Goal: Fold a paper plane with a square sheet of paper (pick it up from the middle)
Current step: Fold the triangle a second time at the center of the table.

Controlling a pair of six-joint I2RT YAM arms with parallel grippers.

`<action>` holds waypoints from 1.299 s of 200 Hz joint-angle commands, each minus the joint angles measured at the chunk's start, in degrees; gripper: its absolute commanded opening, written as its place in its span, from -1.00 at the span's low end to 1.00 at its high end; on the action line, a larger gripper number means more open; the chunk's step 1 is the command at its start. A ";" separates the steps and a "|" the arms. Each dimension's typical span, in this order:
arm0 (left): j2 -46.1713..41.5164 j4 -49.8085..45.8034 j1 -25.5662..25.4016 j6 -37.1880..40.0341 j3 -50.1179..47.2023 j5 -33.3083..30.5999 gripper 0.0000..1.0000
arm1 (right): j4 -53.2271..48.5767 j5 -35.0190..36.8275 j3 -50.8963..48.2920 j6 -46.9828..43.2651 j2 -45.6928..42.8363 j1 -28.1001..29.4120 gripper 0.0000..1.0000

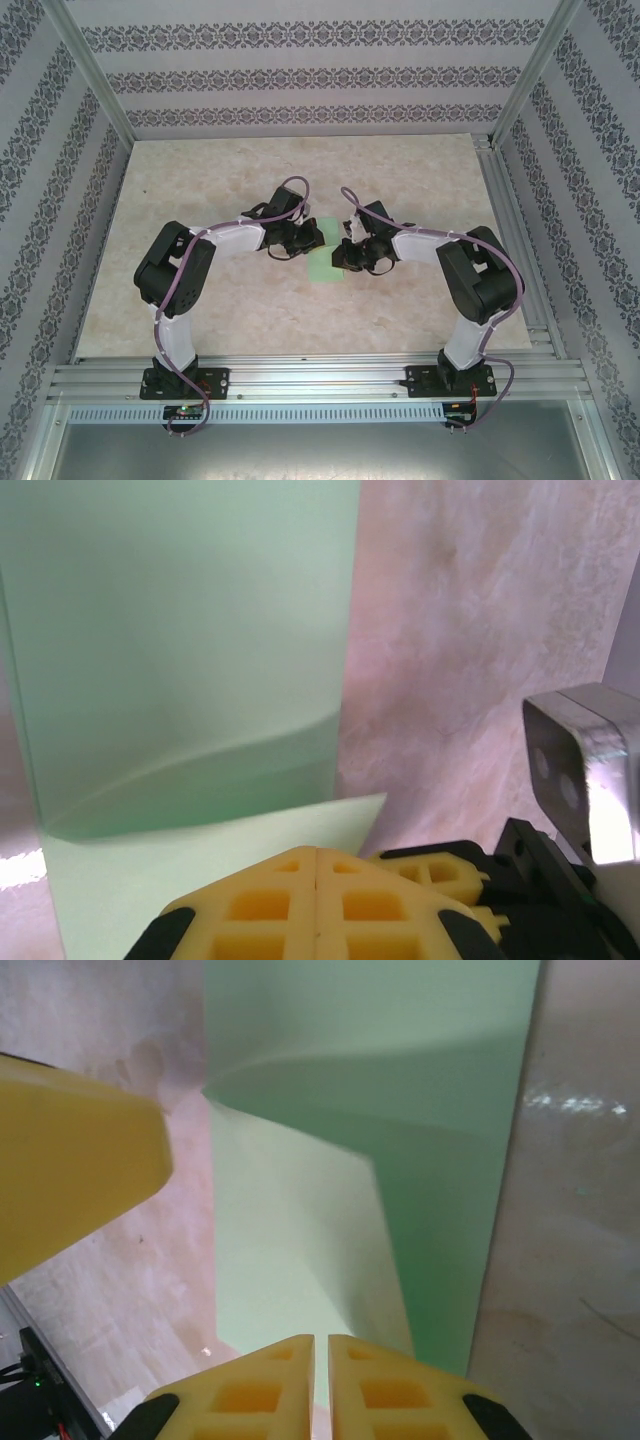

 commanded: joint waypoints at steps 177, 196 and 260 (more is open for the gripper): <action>4.97 6.32 3.29 1.86 -5.89 -1.36 -0.94 | -1.35 0.78 0.15 -1.82 4.07 -0.28 -0.77; 4.95 5.93 4.09 2.13 -5.25 -1.01 -0.93 | -1.92 1.07 0.16 -2.19 4.04 -0.28 -0.78; 5.24 4.01 6.04 3.87 -3.31 -1.00 -0.91 | -2.38 1.31 0.23 -2.59 4.83 -0.37 -0.79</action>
